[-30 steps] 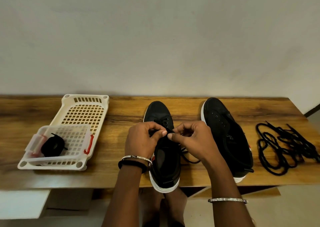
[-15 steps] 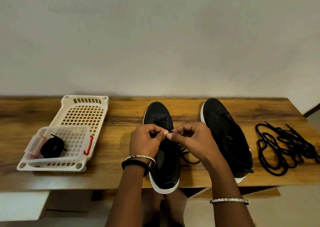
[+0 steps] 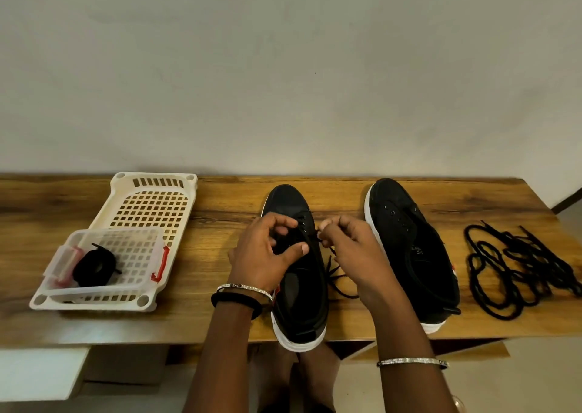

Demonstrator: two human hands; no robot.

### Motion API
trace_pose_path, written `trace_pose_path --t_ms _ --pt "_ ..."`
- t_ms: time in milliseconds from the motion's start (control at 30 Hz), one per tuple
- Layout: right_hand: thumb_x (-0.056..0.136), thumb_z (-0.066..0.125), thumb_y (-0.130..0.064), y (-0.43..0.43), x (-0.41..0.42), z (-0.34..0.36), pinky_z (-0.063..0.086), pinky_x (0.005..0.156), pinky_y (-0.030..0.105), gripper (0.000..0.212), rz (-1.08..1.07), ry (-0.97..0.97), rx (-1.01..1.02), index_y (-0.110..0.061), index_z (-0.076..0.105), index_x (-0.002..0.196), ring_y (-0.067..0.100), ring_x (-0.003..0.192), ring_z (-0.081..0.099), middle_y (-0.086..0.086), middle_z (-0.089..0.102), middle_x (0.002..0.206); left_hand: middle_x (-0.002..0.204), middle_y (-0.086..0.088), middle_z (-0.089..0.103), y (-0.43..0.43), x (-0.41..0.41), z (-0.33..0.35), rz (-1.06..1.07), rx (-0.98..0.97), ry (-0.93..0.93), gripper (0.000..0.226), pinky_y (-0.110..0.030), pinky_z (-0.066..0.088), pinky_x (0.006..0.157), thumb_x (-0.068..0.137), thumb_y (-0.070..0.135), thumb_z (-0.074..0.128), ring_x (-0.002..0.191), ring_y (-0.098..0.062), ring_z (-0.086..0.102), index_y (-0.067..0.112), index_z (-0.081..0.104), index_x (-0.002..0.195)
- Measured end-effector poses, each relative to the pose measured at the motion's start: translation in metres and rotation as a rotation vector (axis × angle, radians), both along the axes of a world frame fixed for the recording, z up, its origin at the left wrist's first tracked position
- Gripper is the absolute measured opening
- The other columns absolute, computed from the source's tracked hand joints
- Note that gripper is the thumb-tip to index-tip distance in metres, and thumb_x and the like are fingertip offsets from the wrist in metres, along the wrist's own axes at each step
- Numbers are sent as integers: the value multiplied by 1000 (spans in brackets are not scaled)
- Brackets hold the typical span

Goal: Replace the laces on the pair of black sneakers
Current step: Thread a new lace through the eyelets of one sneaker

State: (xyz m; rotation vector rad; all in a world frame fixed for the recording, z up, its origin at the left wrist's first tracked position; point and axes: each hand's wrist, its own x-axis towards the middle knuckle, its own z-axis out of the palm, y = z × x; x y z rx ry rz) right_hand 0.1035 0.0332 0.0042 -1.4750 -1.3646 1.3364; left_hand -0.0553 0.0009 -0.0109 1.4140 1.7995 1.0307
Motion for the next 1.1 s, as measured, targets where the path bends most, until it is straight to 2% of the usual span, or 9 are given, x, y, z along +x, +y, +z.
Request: trace_pose_path --t_ms 133,233,367,467,567,800,933,1000,1100 --pt "106 45 -15 3 0 11 57 79 34 20 -179 567 -167 -9 59 93 22 77 71 8 72 77 120 25 48 -2 -2 7 -36 -37 133 50 -45 35 102 66 49 80 119 -12 47 56 56 109" --pt "107 43 -16 4 5 13 56 66 36 25 -224 792 -236 -14 47 83 14 46 40 0 38 56 131 22 41 -3 -1 11 -24 -50 231 45 -35 18 96 76 38 80 121 -5 34 53 60 113" --pt "101 59 -18 3 11 9 36 51 27 11 -216 409 -98 -10 62 94 6 43 30 -10 39 50 136 21 40 -3 -1 11 -5 -60 202 39 -36 16 95 78 37 78 120 -5 30 52 63 110" --pt "94 70 -22 1 16 5 44 60 26 6 -132 29 80 -21 73 89 4 58 54 -10 64 64 135 20 42 -3 -2 11 13 -60 209 39 -38 20 96 77 38 78 127 -11 35 52 63 110" --pt "90 73 -24 -1 16 1 48 63 32 9 83 -251 178 -26 73 82 11 62 55 -4 63 67 134 20 42 -3 -3 11 12 -60 209 39 -38 21 96 76 38 78 127 -11 35 53 62 109" --pt "92 69 -22 1 17 -3 53 73 34 12 231 -404 227 -23 72 81 7 74 63 -8 70 77 141 22 38 -4 -1 17 -40 -97 213 38 -47 21 104 82 34 72 133 -13 30 64 60 101" --pt "102 54 -14 0 17 6 45 77 22 16 122 70 116 -11 67 93 4 88 63 -6 71 90 140 22 38 -4 -1 14 -21 -126 194 36 -49 21 106 80 35 73 134 -15 31 64 61 99" --pt "104 46 -11 1 20 14 50 83 31 18 17 462 55 -8 60 93 20 89 66 6 72 87 140 22 38 -4 -1 13 -12 -138 191 36 -49 21 105 79 36 74 134 -15 31 62 63 101" --pt "103 43 -12 1 27 19 50 62 36 23 -89 884 -58 -14 53 82 19 50 47 3 41 57 139 21 39 -4 -1 13 -4 -150 189 37 -49 21 107 79 35 73 133 -14 32 62 63 102"
